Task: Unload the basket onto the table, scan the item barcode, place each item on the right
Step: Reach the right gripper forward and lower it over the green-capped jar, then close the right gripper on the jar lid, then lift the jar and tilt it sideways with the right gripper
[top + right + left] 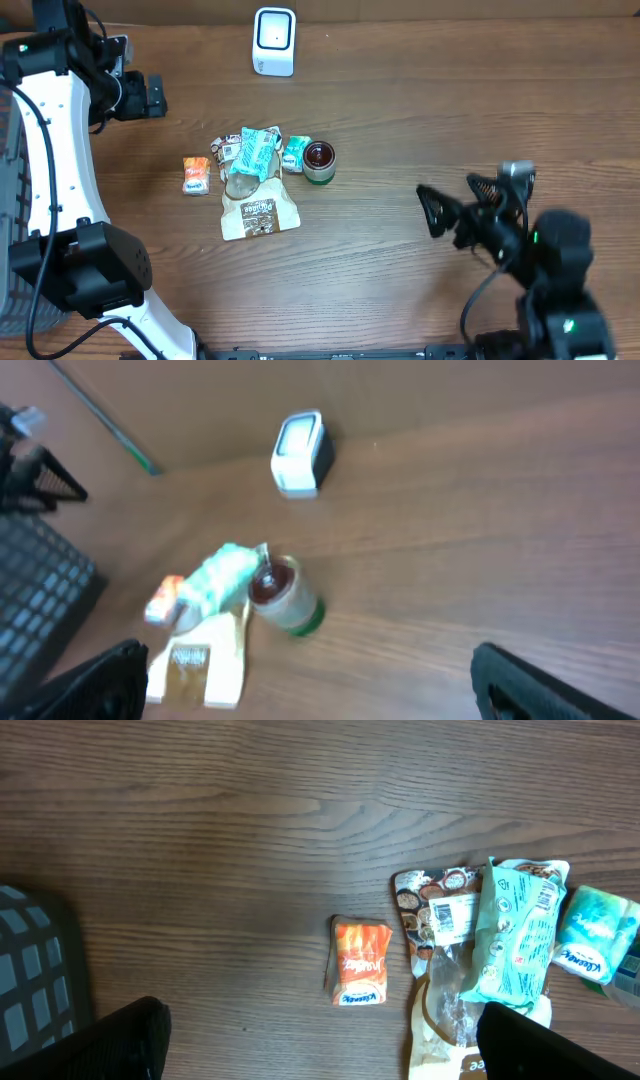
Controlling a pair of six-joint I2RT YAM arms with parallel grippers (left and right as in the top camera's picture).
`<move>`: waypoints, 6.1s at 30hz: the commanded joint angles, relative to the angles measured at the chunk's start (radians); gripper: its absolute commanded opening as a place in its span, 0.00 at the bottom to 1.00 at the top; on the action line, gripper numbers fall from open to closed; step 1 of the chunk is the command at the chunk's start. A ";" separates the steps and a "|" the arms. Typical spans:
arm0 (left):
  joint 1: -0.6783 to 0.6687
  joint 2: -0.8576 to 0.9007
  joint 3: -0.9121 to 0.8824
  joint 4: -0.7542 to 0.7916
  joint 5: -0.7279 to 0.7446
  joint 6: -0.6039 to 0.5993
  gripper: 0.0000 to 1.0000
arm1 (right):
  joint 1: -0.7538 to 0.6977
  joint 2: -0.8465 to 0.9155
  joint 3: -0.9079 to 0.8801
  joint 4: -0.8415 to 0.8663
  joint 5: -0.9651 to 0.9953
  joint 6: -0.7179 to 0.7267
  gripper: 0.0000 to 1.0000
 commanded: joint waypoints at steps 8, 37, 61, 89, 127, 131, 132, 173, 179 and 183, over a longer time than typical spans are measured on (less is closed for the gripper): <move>-0.007 -0.016 -0.005 0.001 0.014 0.024 1.00 | 0.026 0.637 0.642 -0.425 -0.021 -0.039 1.00; -0.007 -0.016 -0.005 0.001 0.014 0.024 1.00 | 0.400 1.221 0.900 -0.274 0.255 0.164 0.94; -0.007 -0.016 -0.005 0.001 0.014 0.024 1.00 | 0.510 1.380 0.900 -0.205 0.355 0.248 0.92; -0.007 -0.016 -0.005 0.001 0.014 0.024 1.00 | 0.499 1.388 1.001 -0.404 0.417 0.222 0.59; -0.007 -0.016 -0.005 0.001 0.014 0.024 1.00 | 0.318 1.371 1.016 -0.581 0.087 -0.652 0.62; -0.007 -0.016 -0.005 0.001 0.014 0.024 1.00 | 0.318 1.371 1.003 -0.576 0.087 -0.686 0.64; -0.007 -0.016 -0.005 0.001 0.014 0.024 0.99 | 0.318 1.371 1.003 -0.576 0.087 -0.685 0.64; -0.007 -0.016 -0.005 0.001 0.014 0.024 1.00 | 0.420 1.396 1.003 -0.554 0.414 0.510 0.85; -0.007 -0.016 -0.005 0.001 0.014 0.024 1.00 | 0.428 1.450 1.003 -0.550 0.426 0.545 0.81; -0.007 -0.016 -0.005 0.001 0.014 0.024 1.00 | 0.428 1.451 1.003 -0.545 0.430 0.544 0.72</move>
